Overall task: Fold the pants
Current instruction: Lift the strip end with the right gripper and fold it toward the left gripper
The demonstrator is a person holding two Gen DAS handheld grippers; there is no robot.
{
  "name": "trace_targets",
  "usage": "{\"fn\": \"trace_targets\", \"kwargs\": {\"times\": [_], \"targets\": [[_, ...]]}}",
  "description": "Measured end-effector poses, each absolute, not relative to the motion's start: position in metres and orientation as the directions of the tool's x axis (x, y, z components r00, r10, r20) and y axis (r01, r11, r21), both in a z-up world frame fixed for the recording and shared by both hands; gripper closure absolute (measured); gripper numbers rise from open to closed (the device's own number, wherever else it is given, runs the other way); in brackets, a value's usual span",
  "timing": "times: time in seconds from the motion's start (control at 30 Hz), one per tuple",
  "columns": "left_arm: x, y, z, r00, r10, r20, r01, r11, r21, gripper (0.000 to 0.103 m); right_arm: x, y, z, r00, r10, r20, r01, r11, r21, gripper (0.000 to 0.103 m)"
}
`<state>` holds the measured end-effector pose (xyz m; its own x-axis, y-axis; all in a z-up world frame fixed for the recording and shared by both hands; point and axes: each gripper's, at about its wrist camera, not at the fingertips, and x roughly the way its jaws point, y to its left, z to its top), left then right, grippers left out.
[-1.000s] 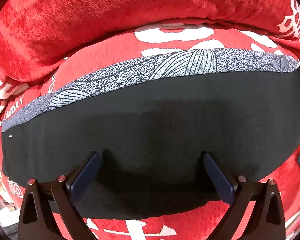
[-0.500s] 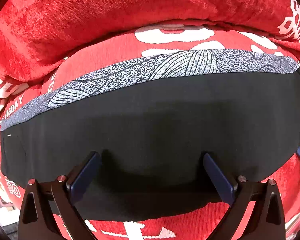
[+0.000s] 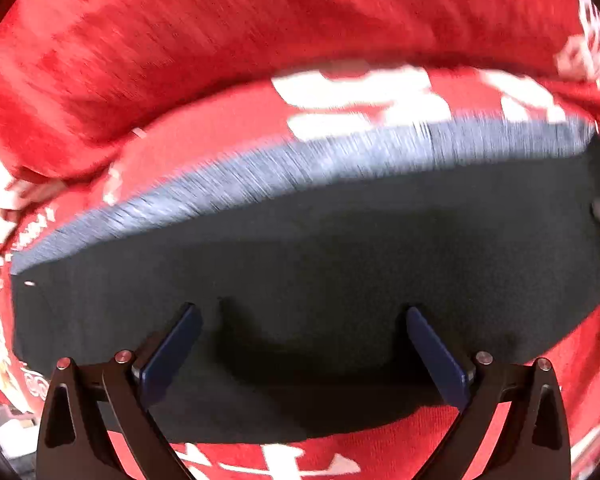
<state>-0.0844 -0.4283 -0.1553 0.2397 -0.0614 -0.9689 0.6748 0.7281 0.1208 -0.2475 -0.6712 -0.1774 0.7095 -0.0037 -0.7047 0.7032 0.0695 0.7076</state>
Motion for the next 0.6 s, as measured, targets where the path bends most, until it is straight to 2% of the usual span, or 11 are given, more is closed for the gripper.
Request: {"fn": "trace_targets", "kwargs": {"times": [0.13, 0.27, 0.33, 0.47, 0.6], "targets": [[-0.069, -0.432, -0.136, 0.285, -0.11, -0.952, 0.633, 0.767, 0.101, 0.0, -0.237, -0.663, -0.143, 0.71, -0.009, -0.704, 0.688, 0.219, 0.692, 0.089], [-0.086, -0.459, -0.181, 0.207, -0.026, -0.978, 0.726, 0.674, 0.136, 0.0, -0.226, -0.652, -0.117, 0.706, -0.022, -0.708, 0.676, 0.32, 0.664, 0.089], [-0.091, -0.458, -0.178, 0.254, -0.068, -0.965, 0.718, 0.682, 0.141, 0.0, -0.214, -0.645, -0.106, 0.7, -0.025, -0.713, 0.67, 0.368, 0.645, 0.089], [-0.076, -0.448, -0.174, 0.157, -0.085, -0.984, 0.715, 0.697, 0.054, 0.0, -0.188, -0.63, -0.081, 0.673, -0.062, -0.737, 0.67, 0.474, 0.571, 0.089], [-0.057, -0.414, -0.149, 0.197, -0.147, -0.969, 0.694, 0.719, 0.032, 0.0, -0.165, -0.6, -0.052, 0.625, -0.116, -0.772, 0.666, 0.595, 0.45, 0.089]]}}
